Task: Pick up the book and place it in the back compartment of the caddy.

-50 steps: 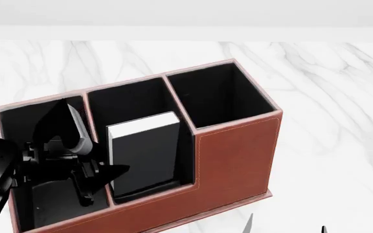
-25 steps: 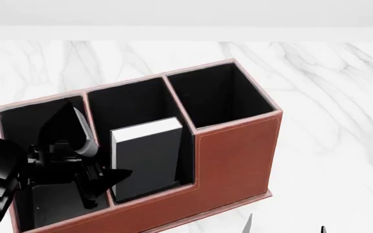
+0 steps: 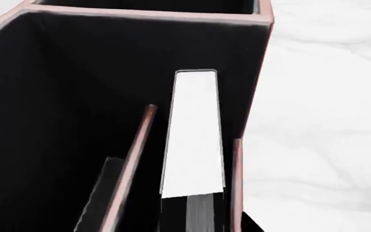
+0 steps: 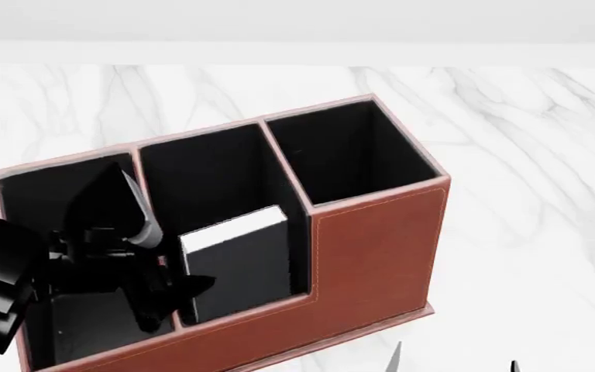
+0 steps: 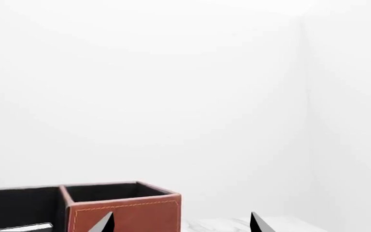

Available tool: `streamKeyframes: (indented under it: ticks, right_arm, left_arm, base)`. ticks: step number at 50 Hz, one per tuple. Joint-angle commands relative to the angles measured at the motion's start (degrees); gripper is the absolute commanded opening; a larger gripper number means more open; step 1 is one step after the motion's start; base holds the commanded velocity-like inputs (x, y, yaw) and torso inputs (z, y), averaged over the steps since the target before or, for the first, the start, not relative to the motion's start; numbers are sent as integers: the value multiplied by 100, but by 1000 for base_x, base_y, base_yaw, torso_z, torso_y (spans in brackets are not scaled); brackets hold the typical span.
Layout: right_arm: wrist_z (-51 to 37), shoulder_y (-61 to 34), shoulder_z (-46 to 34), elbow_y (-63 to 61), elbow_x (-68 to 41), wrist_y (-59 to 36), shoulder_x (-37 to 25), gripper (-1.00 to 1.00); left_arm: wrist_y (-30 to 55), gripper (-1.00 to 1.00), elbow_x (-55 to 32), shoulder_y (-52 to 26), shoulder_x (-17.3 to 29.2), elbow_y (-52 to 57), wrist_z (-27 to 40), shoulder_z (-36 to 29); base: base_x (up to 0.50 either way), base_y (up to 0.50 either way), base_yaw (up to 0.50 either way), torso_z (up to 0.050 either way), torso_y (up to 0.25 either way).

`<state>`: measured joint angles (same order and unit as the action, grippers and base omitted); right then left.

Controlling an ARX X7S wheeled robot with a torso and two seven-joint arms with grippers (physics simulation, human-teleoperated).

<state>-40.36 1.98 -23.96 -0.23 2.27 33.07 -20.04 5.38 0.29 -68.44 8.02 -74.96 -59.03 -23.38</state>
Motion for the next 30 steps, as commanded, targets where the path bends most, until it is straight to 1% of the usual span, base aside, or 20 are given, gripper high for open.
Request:
streamKeyframes:
  ticks: [1, 8, 12, 16, 17, 18, 19, 20, 21, 23, 24, 26, 27, 28, 29, 30]
  right_arm:
    - [-11, -12, -8, 13, -11, 1, -7, 100]
    - [-25, -13, -10, 12, -8, -3, -10, 100]
    - [-28, -32, -26, 50, 9, -12, 3, 100]
    - [-41, -18, -20, 22, 9, -20, -6, 100]
    - [-41, -16, -20, 16, 3, -21, -9, 100]
    - [-49, -2, -15, -13, 13, -29, -16, 100]
    - [-52, 1, -12, -22, 7, -30, -18, 100]
    - [-56, 7, -9, -39, 8, -40, -22, 100]
    - [-57, 8, -11, -41, 9, -37, -24, 100]
    - [-59, 10, -14, -59, 23, -56, -27, 100]
    - [-74, 36, -11, -116, 59, -73, -33, 100]
    - [-79, 71, -15, -194, 87, -70, -50, 100]
    - [-89, 77, -13, -221, 114, -97, -48, 100]
    - [-73, 83, -21, -278, 120, -138, -62, 100]
    - [-70, 81, -13, -347, 123, -256, -64, 100]
    - [-28, 72, -15, -398, 26, -244, -90, 100]
  left_arm:
    - [-24, 100, -90, -13, 38, -3, 16, 118]
    - [-295, 100, -163, -132, 112, -2, 33, 458]
    - [-509, 100, -129, -274, 138, -2, 63, 539]
    - [-419, 100, -125, -444, 150, 0, 97, 596]
    - [-533, 100, -132, -447, 159, 2, 74, 606]
    - [-496, 100, -51, -493, 164, 20, 242, 556]
    - [-394, 100, -91, -470, 183, 139, 176, 582]
    - [465, 100, 1, 170, 410, 998, 418, 578]
    - [1189, 100, 1, 545, 539, 1858, 463, 600]
    - [2015, 100, -8, 997, 702, 3576, 519, 642]
    - [2503, 100, 240, 1385, 854, 4436, 727, 528]
    - [3112, 100, 311, 1804, 1022, 6155, 798, 555]
    - [3381, 100, 401, 1862, 1052, 6367, 854, 508]
    - [3418, 100, 328, 2046, 1113, 6703, 825, 599]
    - [3545, 100, 416, 2114, 1164, 6855, 865, 535]
    - [3911, 100, 596, 2227, 1219, 7199, 1009, 483]
  base:
    - [0, 0, 0, 0, 0]
    - [0, 0, 0, 0, 0]
    - [0, 0, 0, 0, 0]
    - [0, 0, 0, 0, 0]
    - [0, 0, 0, 0, 0]
    - [0, 0, 0, 0, 0]
    - [0, 0, 0, 0, 0]
    - [0, 0, 0, 0, 0]
    - [0, 0, 0, 0, 0]
    - [0, 0, 0, 0, 0]
    - [0, 0, 0, 0, 0]
    - [0, 0, 0, 0, 0]
    - [0, 0, 0, 0, 0]
    - [0, 0, 0, 0, 0]
    - [0, 0, 0, 0, 0]
    - [0, 0, 0, 0, 0]
